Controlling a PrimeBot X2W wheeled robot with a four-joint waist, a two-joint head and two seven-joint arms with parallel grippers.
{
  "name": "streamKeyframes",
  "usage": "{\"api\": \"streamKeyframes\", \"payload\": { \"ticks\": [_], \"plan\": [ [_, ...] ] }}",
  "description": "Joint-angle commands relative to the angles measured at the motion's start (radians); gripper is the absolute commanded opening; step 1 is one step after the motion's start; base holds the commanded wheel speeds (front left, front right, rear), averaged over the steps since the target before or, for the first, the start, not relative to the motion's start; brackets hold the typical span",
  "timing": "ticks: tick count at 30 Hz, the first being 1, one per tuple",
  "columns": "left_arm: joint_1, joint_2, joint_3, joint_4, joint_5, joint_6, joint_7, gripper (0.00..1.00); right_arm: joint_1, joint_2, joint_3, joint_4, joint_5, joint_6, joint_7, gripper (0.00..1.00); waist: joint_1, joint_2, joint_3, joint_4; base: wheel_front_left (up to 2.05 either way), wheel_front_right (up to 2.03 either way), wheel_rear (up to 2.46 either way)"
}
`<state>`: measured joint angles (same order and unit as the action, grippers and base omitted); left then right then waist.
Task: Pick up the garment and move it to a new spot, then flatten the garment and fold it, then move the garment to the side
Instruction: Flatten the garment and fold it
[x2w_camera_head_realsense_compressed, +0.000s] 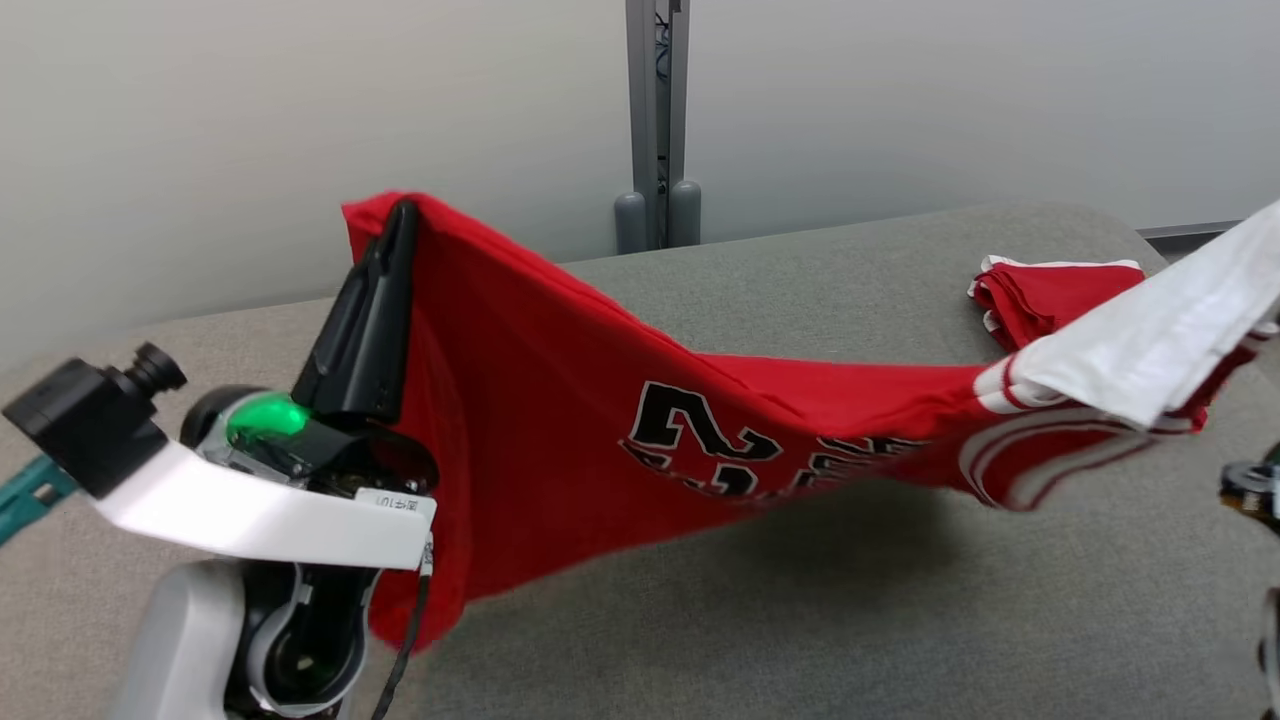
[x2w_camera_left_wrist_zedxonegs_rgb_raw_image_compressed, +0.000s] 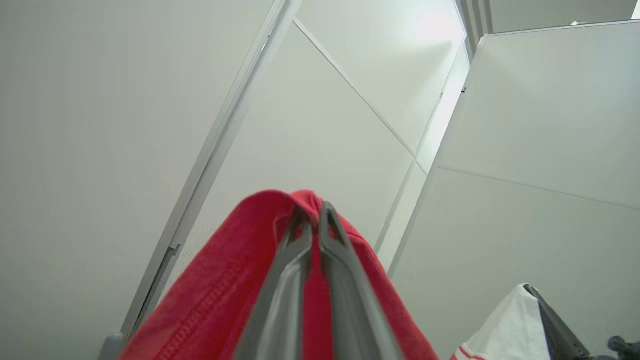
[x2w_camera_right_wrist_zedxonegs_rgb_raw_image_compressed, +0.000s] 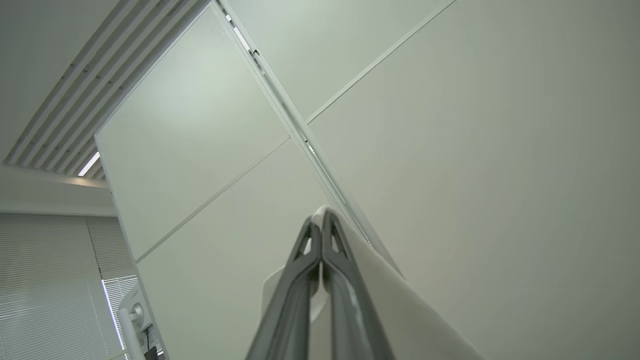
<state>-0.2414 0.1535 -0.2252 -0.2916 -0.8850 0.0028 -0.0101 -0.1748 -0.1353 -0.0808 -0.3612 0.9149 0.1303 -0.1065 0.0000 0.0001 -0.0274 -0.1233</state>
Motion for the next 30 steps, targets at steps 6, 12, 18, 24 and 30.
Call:
{"api": "streamKeyframes", "payload": {
  "ticks": [6,12,18,24,30],
  "plan": [
    [-0.076,0.034,0.006,-0.141,-0.019,0.049,0.092,0.0,-0.019,0.019,-0.077,-0.168,0.02,0.001,0.098,0.0,0.0,-0.0001,0.031,-0.016,0.0,0.0,0.0],
    [-0.152,0.056,0.009,-0.124,-0.02,0.056,0.141,0.0,-0.057,0.051,-0.097,-0.173,0.03,0.001,0.156,0.0,0.0,-0.0001,0.116,-0.025,0.0,0.0,0.0],
    [-0.357,0.102,0.002,0.031,-0.005,0.037,0.222,0.0,-0.269,0.062,-0.051,-0.019,0.01,0.001,0.227,0.0,0.0,-0.0001,0.272,-0.034,0.0,0.0,0.0],
    [-0.776,0.168,-0.029,0.306,0.114,0.003,0.293,0.0,-0.742,0.051,0.003,0.283,-0.113,0.002,0.224,0.0,0.0,-0.0001,0.417,-0.051,0.0,0.0,0.0],
    [-1.208,0.223,-0.074,0.602,0.298,-0.056,0.217,0.0,-1.221,0.069,0.02,0.602,-0.216,0.002,0.048,0.0,0.0,-0.0001,0.5,-0.098,0.0,0.0,0.0]
  ]
}}
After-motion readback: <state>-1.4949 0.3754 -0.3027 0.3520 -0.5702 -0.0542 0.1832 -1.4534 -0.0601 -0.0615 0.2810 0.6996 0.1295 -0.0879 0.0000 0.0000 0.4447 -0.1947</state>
